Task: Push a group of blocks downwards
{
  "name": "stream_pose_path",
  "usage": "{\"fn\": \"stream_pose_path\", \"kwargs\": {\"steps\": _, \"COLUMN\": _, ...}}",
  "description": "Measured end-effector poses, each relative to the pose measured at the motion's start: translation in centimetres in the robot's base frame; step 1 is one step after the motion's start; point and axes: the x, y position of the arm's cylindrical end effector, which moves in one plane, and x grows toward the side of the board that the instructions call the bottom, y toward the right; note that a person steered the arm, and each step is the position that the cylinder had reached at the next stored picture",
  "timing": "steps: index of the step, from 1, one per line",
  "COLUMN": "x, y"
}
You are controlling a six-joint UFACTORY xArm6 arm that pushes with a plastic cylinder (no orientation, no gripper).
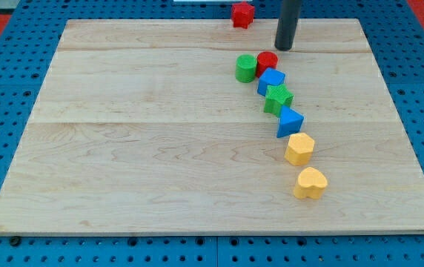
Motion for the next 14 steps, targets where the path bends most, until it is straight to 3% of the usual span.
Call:
{"fn": "stream_pose_path", "kwargs": {"steps": 2, "x": 2.9, "y": -6.1}}
{"fn": "stream_pose_path", "kwargs": {"steps": 3, "x": 9.9, "y": -6.2}}
{"fn": "stream_pose_path", "kwargs": {"steps": 4, "x": 13.3, "y": -5.1}}
{"fn": "stream_pose_path", "kwargs": {"steps": 5, "x": 14.2, "y": -1.8}}
{"fn": "stream_pose_path", "kwargs": {"steps": 7, "x": 13.7, "y": -3.5}}
{"fn": "stream_pose_path", "kwargs": {"steps": 8, "x": 11.8, "y": 4.5}}
{"fn": "stream_pose_path", "kwargs": {"steps": 11, "x": 17.3, "y": 3.4}}
{"fn": "stream_pose_path", "kwargs": {"steps": 12, "x": 17.2, "y": 1.8}}
{"fn": "stream_pose_path", "kwargs": {"steps": 13, "x": 13.8, "y": 3.2}}
{"fn": "stream_pose_path", "kwargs": {"steps": 14, "x": 12.9, "y": 10.1}}
